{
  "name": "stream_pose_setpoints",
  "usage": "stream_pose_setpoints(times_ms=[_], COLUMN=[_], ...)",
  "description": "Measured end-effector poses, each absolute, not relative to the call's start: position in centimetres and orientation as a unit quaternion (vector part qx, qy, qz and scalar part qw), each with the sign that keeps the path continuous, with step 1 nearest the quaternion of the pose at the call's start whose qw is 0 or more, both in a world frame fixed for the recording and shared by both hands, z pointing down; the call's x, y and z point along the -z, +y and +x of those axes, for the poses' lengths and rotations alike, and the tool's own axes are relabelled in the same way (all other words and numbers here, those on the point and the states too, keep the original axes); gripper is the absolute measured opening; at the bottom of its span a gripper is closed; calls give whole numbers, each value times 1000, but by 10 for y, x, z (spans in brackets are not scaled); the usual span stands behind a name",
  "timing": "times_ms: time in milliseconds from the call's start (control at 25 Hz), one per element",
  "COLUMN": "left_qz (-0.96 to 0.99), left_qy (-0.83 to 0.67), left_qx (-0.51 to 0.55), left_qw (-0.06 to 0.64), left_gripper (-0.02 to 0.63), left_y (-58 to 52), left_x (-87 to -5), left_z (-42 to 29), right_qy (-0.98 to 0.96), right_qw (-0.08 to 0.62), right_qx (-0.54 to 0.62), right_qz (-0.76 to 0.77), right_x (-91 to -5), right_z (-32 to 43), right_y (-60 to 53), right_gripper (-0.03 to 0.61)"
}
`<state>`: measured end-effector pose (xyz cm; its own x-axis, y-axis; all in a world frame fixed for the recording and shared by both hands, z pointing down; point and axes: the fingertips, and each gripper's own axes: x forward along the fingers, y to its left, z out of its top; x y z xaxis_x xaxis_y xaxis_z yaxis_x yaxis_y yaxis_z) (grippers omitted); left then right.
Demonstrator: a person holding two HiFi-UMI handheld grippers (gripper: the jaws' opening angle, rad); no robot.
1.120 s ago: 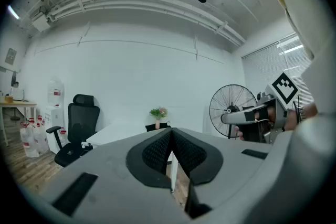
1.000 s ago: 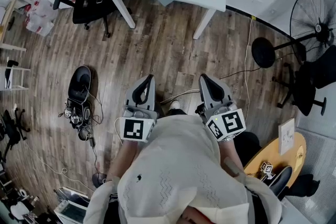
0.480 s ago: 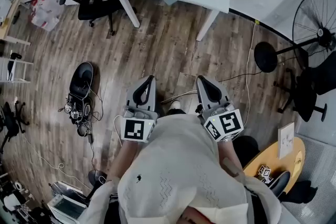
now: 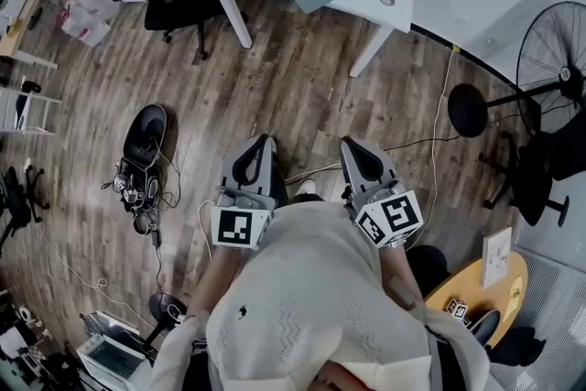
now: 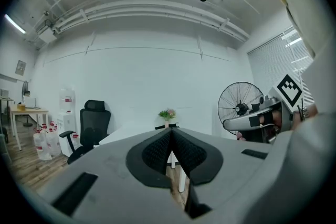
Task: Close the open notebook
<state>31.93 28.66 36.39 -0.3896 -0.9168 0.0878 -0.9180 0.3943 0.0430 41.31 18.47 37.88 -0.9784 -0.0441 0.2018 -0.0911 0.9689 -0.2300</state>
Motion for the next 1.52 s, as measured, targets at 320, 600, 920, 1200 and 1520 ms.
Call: stream_pose_setpoints(times_ms=[320, 600, 920, 1200, 1520], left_qz=[557, 565, 579, 595, 608], left_qy=[-829, -822, -812, -801, -791], left_qx=[6, 23, 30, 29, 33], left_qw=[47, 62, 66, 61, 62], left_gripper=[12, 12, 12, 12, 12], left_y=[268, 250, 233, 226, 223], left_x=[-367, -367, -366, -364, -368], left_z=[279, 222, 154, 100, 46], right_qy=[-988, -988, -985, -984, -980], right_qw=[103, 108, 121, 121, 128], right_qx=[-101, -94, -88, -91, -90], right_qz=[52, 62, 83, 98, 120], right_x=[-376, -372, -372, -369, -372], right_z=[380, 323, 257, 202, 151], right_y=[168, 154, 137, 139, 136], right_gripper=[2, 2, 2, 2, 2])
